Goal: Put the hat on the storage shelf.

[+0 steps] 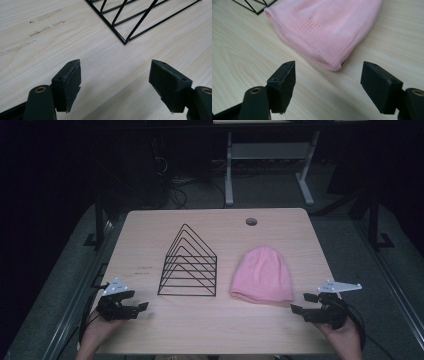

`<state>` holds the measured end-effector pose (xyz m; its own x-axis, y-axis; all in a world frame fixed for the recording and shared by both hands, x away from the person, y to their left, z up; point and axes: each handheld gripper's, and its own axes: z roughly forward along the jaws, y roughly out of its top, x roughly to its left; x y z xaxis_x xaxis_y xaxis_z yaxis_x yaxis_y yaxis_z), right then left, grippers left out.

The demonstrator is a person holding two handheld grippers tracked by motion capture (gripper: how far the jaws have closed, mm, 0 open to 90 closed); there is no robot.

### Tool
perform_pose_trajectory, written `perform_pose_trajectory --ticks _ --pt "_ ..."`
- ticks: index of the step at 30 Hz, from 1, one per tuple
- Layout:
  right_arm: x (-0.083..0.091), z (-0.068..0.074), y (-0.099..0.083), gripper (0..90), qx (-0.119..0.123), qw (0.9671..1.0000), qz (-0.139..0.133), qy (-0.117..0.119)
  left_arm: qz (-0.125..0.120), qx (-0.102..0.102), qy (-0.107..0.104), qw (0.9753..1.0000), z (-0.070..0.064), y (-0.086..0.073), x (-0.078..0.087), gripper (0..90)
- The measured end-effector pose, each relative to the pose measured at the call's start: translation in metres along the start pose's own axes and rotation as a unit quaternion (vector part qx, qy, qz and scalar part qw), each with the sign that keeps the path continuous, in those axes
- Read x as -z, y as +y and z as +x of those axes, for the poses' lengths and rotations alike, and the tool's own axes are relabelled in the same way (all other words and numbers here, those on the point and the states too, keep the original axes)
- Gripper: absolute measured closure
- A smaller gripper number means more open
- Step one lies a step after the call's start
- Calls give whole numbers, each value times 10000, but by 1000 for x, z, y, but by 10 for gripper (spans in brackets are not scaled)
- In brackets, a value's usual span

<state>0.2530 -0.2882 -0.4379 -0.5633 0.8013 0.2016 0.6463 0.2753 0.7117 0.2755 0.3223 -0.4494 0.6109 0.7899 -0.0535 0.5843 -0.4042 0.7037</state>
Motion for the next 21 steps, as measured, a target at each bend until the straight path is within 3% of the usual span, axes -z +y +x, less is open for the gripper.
perform_pose_trajectory --ticks 11,21 --pt "4 -6 36 246 181 9996 190 84 6 -10 -10 10000 2 1 -1 259" --pt "-3 -15 72 220 69 9980 571 255 47 33 -40 10000 5 1 -4 259"
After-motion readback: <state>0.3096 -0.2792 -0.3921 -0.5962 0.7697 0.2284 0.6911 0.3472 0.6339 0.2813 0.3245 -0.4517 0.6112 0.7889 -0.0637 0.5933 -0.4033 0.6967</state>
